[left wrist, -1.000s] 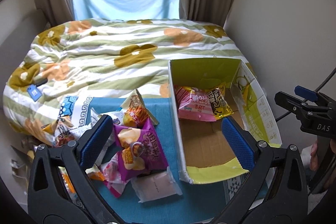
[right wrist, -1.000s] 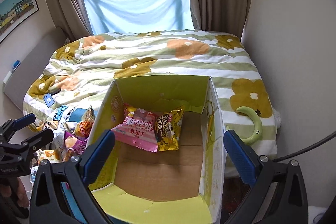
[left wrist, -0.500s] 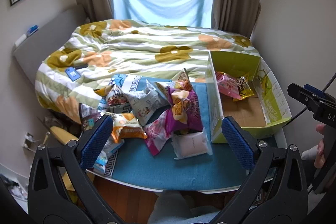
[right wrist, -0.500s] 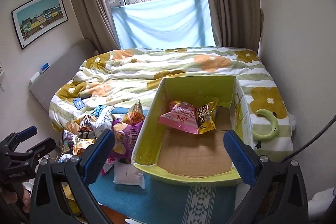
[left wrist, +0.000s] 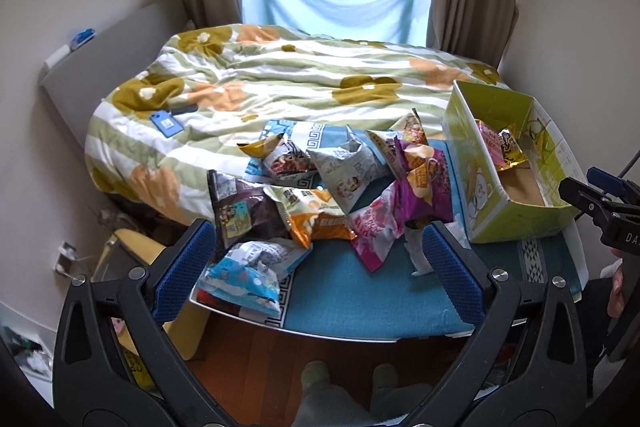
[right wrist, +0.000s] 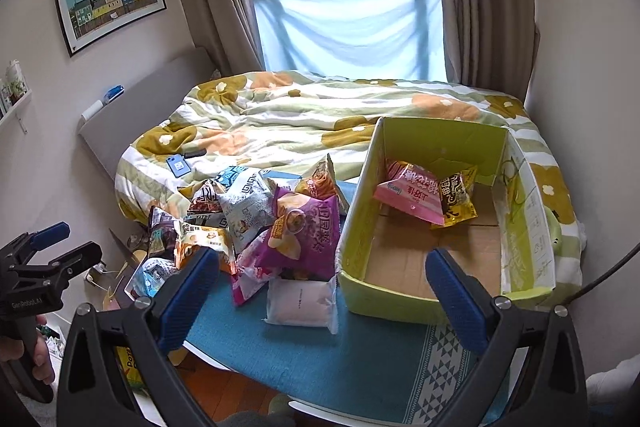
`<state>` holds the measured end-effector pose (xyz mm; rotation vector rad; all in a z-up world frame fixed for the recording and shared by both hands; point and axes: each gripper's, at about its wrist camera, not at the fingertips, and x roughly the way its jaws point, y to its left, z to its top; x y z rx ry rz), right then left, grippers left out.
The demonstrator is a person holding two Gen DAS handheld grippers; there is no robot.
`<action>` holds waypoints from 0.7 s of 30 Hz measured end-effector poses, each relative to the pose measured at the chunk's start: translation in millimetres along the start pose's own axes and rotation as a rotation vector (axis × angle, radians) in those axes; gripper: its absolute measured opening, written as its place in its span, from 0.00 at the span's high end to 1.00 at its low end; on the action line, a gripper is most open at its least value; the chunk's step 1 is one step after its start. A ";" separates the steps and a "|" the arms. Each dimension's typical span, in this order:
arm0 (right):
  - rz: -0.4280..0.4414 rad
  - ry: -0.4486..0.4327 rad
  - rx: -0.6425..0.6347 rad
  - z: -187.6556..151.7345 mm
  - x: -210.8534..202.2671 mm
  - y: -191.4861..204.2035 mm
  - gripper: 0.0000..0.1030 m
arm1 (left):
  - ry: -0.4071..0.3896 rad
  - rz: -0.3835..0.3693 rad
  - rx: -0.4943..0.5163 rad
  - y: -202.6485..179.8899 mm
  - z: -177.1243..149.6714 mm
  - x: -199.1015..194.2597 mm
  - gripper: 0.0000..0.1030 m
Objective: Organize snacks
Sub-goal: 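Move both tools back over the snack pile, then grasp the blue-white bag with the left tool while the right tool grasps the white bread pack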
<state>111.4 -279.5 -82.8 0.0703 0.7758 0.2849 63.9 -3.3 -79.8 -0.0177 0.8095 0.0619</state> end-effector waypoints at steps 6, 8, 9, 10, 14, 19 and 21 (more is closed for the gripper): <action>-0.069 0.048 0.001 -21.4 32.7 19.8 0.00 | 0.074 -0.035 0.002 49.7 -8.4 46.8 0.01; -0.091 0.072 0.001 -30.1 46.5 25.0 0.00 | 0.114 -0.064 0.004 62.3 -15.7 68.6 0.01; -0.104 0.085 0.002 -34.5 53.9 27.6 0.00 | 0.130 -0.069 0.012 67.0 -19.8 79.3 0.01; -0.117 0.097 0.006 -39.2 61.6 29.8 0.00 | 0.149 -0.074 0.024 70.4 -24.4 90.5 0.01; -0.140 0.133 0.026 -57.2 92.3 40.0 0.00 | 0.214 -0.099 0.062 81.6 -42.3 128.5 0.01; -0.168 0.164 0.027 -72.5 127.3 53.2 0.00 | 0.276 -0.127 0.090 90.6 -55.6 167.7 0.01; -0.171 0.174 0.031 -77.6 138.5 57.3 0.00 | 0.291 -0.141 0.104 91.2 -57.8 180.2 0.01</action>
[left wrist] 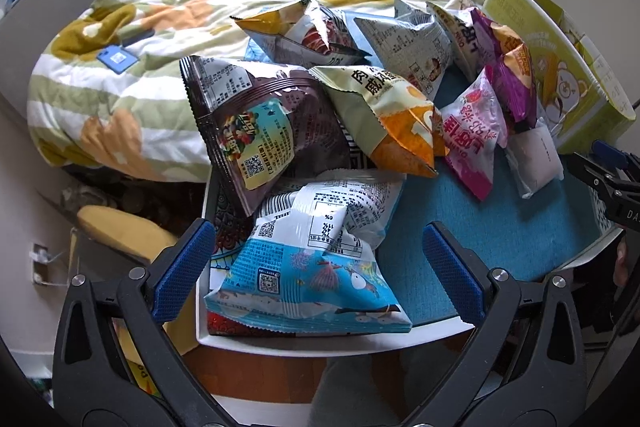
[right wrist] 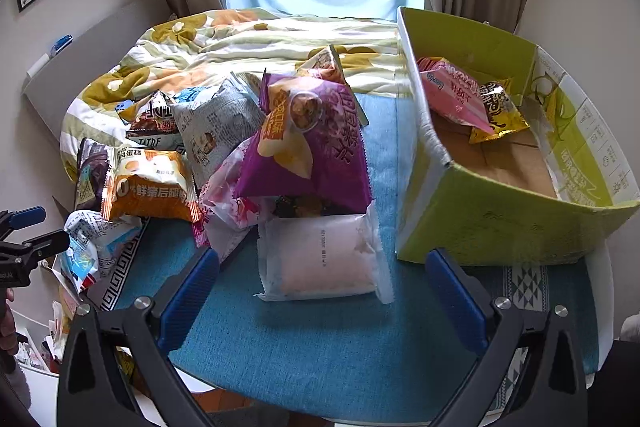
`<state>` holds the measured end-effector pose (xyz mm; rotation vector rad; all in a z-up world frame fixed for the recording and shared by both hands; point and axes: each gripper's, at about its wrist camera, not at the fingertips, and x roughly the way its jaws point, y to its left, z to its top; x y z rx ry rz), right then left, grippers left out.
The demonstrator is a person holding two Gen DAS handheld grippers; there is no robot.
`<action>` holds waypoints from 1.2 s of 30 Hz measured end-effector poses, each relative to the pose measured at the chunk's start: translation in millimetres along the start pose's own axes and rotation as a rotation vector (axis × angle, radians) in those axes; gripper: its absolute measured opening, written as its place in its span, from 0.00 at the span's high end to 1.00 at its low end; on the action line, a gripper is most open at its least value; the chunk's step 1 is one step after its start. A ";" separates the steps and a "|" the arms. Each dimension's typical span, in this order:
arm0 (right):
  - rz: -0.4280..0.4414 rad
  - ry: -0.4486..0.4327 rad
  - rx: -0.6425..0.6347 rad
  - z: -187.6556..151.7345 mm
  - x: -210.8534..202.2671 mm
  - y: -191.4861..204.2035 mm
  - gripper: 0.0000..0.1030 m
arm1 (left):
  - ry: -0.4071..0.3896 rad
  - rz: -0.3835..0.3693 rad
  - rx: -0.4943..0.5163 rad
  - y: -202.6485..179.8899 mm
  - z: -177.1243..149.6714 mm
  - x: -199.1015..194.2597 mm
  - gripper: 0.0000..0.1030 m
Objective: Organize snacks
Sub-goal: 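Grasp the blue-white bag with the left tool while the right tool grasps the white bread pack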
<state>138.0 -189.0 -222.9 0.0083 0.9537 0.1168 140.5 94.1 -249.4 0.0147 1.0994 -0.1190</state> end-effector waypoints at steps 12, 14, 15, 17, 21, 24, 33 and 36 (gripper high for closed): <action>-0.057 0.053 -0.022 -5.0 43.9 6.9 0.00 | 0.056 -0.012 0.097 -9.1 -10.4 35.1 0.25; -0.056 0.055 -0.029 -5.7 47.1 6.9 0.00 | 0.049 -0.005 0.111 -12.8 -10.9 35.0 0.26; -0.049 0.057 -0.033 -7.1 48.6 7.9 0.00 | 0.047 -0.006 0.116 -14.1 -10.8 34.8 0.27; -0.055 0.070 -0.053 -8.9 52.4 10.3 0.00 | 0.045 -0.009 0.123 -18.3 -10.6 34.8 0.28; -0.083 0.097 -0.105 -13.2 63.8 15.8 0.00 | 0.044 -0.020 0.138 -25.2 -9.2 35.0 0.29; -0.078 0.113 -0.105 -13.7 72.3 13.7 0.00 | 0.043 -0.020 0.141 -28.7 -9.3 34.7 0.29; -0.096 0.147 -0.131 -8.6 92.9 13.1 0.00 | 0.039 -0.031 0.166 -39.9 -11.1 33.2 0.29; -0.087 0.151 -0.116 -7.5 95.7 9.1 0.00 | 0.040 -0.039 0.161 -41.0 -10.7 31.9 0.32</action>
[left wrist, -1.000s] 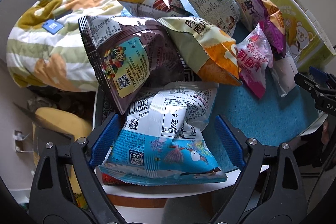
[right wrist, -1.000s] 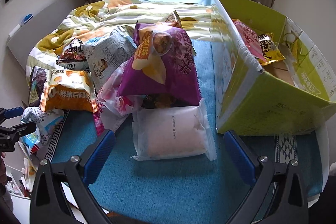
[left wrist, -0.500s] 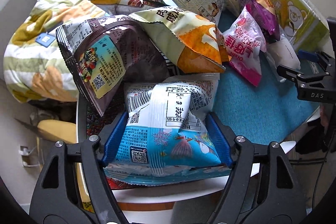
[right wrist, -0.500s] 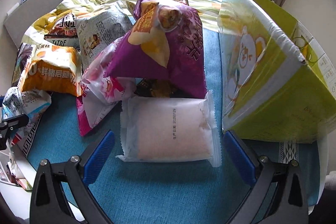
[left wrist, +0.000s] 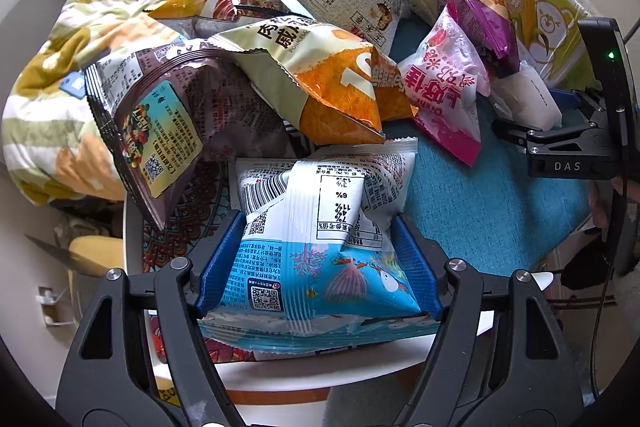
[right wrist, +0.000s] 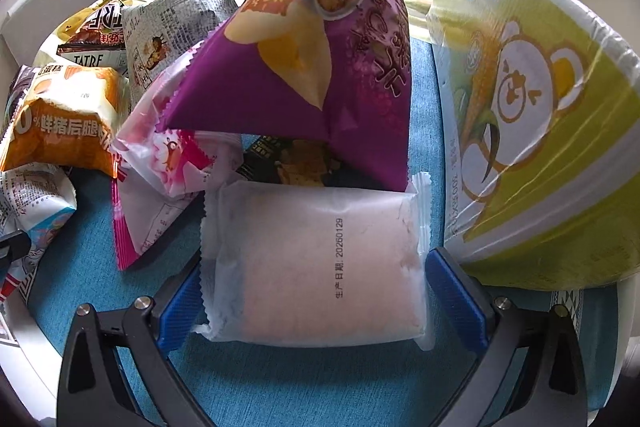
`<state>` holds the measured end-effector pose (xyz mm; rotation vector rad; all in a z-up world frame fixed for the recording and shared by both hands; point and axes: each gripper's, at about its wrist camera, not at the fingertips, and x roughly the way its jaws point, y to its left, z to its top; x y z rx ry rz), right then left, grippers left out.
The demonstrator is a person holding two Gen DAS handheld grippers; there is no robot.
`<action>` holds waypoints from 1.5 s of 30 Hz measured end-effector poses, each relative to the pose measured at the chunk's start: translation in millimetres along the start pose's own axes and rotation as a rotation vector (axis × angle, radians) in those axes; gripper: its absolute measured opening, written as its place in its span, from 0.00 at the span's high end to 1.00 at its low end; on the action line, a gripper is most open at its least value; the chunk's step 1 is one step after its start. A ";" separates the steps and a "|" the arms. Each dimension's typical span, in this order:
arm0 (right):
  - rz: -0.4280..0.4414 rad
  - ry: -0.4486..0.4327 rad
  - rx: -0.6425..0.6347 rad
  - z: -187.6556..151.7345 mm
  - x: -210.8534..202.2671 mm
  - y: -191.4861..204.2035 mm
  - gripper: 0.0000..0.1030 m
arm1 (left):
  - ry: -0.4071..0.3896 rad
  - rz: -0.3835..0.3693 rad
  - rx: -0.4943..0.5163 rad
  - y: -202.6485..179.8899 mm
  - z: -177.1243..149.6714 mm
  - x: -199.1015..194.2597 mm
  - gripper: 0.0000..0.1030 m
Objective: Organize snacks
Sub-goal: 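Grasp the blue-white bag with the left tool while the right tool grasps the white bread pack, then lower both held packs into the box and open both tools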
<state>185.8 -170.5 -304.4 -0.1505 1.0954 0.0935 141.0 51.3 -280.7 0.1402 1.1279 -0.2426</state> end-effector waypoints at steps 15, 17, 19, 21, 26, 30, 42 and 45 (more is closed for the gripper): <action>0.069 0.000 0.087 -1.0 -10.8 -35.2 0.30 | 0.002 -0.051 0.007 -5.2 -3.3 -17.5 0.43; 0.074 0.000 0.094 -1.8 -16.0 -36.4 0.31 | 0.004 -0.058 0.011 -6.8 -4.6 -22.1 0.44; 0.074 -0.002 0.101 -4.0 -23.6 -36.3 0.31 | 0.005 -0.072 0.010 -8.1 -6.6 -27.9 0.44; 0.077 -0.006 0.114 -11.6 -32.8 -33.2 0.31 | 0.008 -0.091 0.008 -10.8 -8.1 -34.5 0.44; 0.075 -0.022 0.140 -20.3 -59.8 -25.9 0.31 | -0.013 -0.137 0.037 -27.6 -12.1 -55.8 0.44; 0.067 -0.051 0.158 -15.7 -85.9 -24.4 0.31 | -0.073 -0.176 0.079 -44.9 -0.9 -78.0 0.44; 0.010 -0.194 0.260 6.2 -181.7 -60.7 0.31 | -0.285 -0.225 0.171 -95.2 74.8 -128.3 0.44; -0.014 -0.220 0.264 12.1 -192.4 -79.6 0.31 | -0.319 -0.221 0.170 -115.4 98.7 -133.3 0.44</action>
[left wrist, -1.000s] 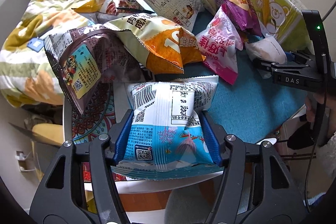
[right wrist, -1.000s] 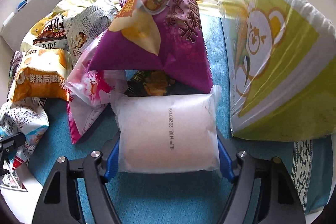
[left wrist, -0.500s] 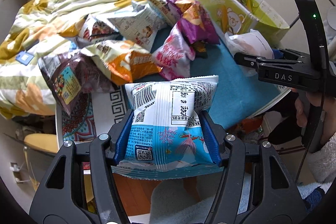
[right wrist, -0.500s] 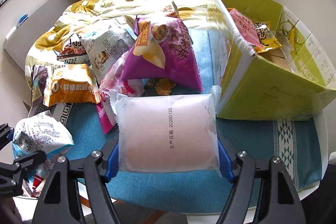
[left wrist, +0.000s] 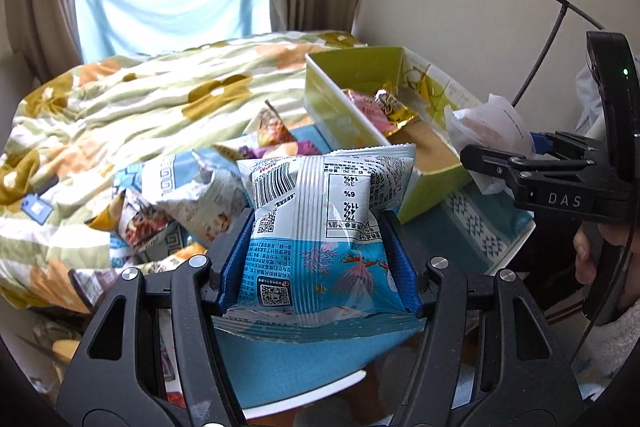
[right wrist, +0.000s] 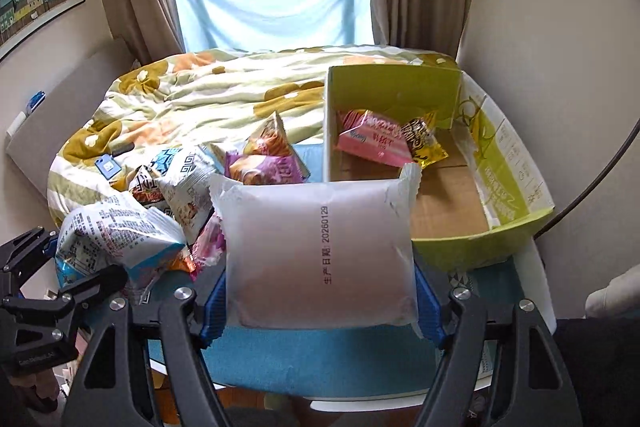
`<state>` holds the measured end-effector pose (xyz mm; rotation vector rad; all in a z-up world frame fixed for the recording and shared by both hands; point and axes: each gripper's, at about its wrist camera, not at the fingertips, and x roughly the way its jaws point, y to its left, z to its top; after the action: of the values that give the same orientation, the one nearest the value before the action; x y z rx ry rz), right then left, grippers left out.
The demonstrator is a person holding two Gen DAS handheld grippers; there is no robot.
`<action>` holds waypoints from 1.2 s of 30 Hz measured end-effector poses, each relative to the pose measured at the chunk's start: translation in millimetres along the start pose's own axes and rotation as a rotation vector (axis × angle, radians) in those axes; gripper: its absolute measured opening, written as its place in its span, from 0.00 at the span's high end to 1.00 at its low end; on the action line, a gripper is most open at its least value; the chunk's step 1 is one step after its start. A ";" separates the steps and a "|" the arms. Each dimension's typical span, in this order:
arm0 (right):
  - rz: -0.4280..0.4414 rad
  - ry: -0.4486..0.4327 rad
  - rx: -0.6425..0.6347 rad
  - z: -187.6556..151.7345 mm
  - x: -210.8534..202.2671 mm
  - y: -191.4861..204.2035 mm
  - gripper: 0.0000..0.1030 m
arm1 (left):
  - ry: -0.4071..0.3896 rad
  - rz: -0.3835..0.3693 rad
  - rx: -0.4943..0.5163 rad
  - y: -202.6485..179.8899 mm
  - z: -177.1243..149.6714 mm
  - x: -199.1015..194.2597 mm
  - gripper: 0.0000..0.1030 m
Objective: Organize snacks
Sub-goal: 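Lower both held packs into the box and open both tools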
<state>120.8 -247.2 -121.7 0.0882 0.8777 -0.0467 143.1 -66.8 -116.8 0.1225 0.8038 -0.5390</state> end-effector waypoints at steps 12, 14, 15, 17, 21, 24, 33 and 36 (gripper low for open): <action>0.000 -0.028 0.028 51.5 5.7 -111.5 0.31 | -0.012 -0.007 -0.054 -91.6 119.2 96.8 0.44; 0.014 -0.013 0.025 59.1 14.2 -130.3 0.31 | 0.013 0.014 -0.073 -106.9 131.2 123.9 0.44; 0.022 -0.007 0.021 61.9 18.6 -138.5 0.31 | 0.029 0.017 -0.079 -113.8 135.9 137.7 0.44; 0.040 0.003 0.010 67.7 27.5 -153.6 0.31 | 0.063 0.032 -0.095 -124.8 141.0 163.1 0.43; 0.081 0.037 -0.011 76.6 44.9 -180.0 0.31 | 0.133 0.067 -0.139 -136.0 135.6 195.9 0.35; 0.118 0.063 -0.025 81.4 55.5 -194.3 0.31 | 0.150 0.082 -0.164 -138.7 126.9 200.2 0.05; 0.174 0.129 -0.056 80.8 81.0 -205.9 0.31 | 0.152 0.152 -0.167 -130.5 106.0 163.1 0.02; 0.184 0.131 -0.102 81.6 80.9 -195.0 0.31 | 0.124 0.190 -0.163 -125.8 103.0 145.8 0.02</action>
<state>219.9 -449.5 -143.4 0.0772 0.9982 0.1774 229.7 -266.3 -137.0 0.0815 0.9429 -0.2867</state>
